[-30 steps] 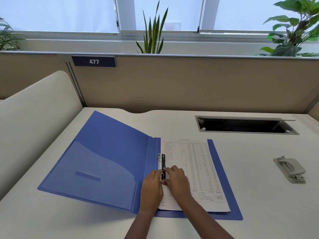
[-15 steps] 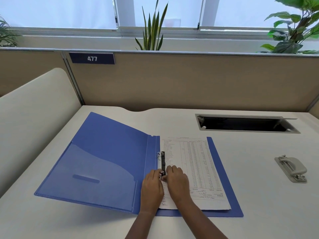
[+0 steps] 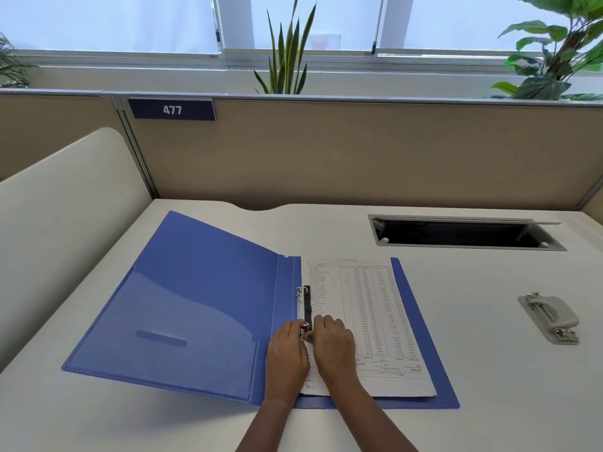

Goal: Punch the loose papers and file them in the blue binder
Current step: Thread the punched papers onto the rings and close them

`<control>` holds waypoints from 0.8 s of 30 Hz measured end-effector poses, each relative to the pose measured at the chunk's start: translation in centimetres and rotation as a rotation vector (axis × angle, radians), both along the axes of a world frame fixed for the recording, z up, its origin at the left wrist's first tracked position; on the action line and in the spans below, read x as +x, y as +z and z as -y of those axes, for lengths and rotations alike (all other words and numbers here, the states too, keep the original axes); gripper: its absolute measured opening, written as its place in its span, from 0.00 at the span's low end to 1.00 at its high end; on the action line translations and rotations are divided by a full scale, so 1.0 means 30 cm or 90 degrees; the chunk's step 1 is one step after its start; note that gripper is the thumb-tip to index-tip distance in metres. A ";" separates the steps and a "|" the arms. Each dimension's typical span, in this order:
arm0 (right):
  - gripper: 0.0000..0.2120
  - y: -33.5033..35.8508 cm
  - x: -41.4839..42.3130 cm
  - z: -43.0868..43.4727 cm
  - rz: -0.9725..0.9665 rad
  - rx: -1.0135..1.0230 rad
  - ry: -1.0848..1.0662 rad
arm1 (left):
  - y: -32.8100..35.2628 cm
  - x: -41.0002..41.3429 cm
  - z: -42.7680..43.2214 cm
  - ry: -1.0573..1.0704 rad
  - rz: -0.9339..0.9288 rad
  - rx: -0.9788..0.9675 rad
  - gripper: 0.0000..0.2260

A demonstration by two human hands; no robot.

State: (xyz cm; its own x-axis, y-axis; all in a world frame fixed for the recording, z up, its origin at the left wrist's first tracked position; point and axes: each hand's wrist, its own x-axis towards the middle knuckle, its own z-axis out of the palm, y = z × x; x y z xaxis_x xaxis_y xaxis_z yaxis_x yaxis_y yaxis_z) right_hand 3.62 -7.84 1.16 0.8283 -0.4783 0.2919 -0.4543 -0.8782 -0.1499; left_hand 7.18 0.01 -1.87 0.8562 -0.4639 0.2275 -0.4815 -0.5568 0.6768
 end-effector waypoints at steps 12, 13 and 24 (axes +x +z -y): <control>0.19 -0.035 -0.154 0.154 0.004 0.274 -0.042 | -0.006 -0.041 0.017 -0.020 0.032 0.026 0.16; 0.20 -0.040 -0.187 0.171 0.020 0.269 -0.077 | -0.007 -0.040 0.018 -0.021 0.026 0.025 0.16; 0.35 -0.012 -0.416 0.253 -0.073 0.277 -0.383 | 0.000 -0.057 0.058 -0.036 0.018 0.021 0.17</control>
